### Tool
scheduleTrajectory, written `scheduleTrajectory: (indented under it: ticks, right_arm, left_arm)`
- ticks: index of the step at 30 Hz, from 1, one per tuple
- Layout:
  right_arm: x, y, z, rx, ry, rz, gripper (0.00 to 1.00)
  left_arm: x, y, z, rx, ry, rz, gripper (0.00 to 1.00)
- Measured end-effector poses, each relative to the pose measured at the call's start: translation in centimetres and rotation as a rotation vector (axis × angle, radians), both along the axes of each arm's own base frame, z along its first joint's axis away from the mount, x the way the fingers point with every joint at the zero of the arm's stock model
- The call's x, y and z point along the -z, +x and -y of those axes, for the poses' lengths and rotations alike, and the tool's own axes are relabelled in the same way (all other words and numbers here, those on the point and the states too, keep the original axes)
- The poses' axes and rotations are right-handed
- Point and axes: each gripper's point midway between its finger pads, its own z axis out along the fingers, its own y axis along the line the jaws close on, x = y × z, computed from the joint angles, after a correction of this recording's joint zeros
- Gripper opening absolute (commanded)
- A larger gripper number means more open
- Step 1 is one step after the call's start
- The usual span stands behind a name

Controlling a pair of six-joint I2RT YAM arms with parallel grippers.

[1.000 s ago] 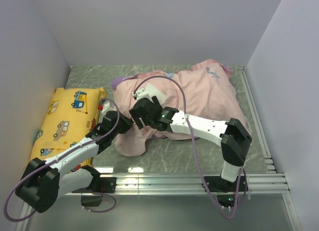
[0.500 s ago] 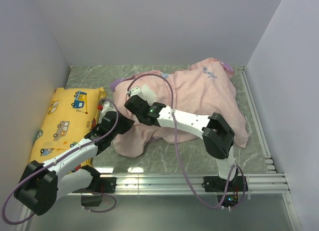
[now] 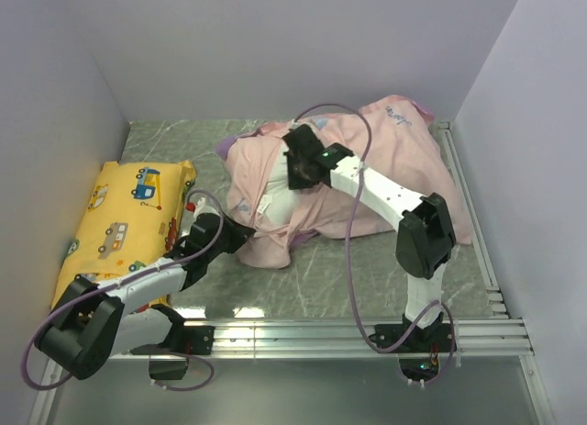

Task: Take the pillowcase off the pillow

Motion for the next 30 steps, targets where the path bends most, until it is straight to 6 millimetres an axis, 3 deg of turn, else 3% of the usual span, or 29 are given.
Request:
scheduleTrajectory:
  ticks: [5,22,27,30]
  right_arm:
    - [-1.5,0.6,3.3,0.064,0.025,-0.022,0.0]
    - [-5.5,-2.2,5.1,0.056,0.119,-0.027,0.0]
    - [-9.7,-2.6,6.4,0.077,0.164,0.062,0.0]
    - [-16.5,-1.6,8.4,0.134,0.262,0.241,0.0]
  left_arm:
    - [1.1,-0.1,0.6,0.019,-0.047,-0.03,0.01]
    - [4.4,1.8,1.4,0.032,-0.074,-0.085,0.01]
    - [5.0,2.2,1.6,0.04,-0.066,-0.095,0.01]
    - [6.5,1.8,0.8,0.018,-0.04,-0.147,0.01]
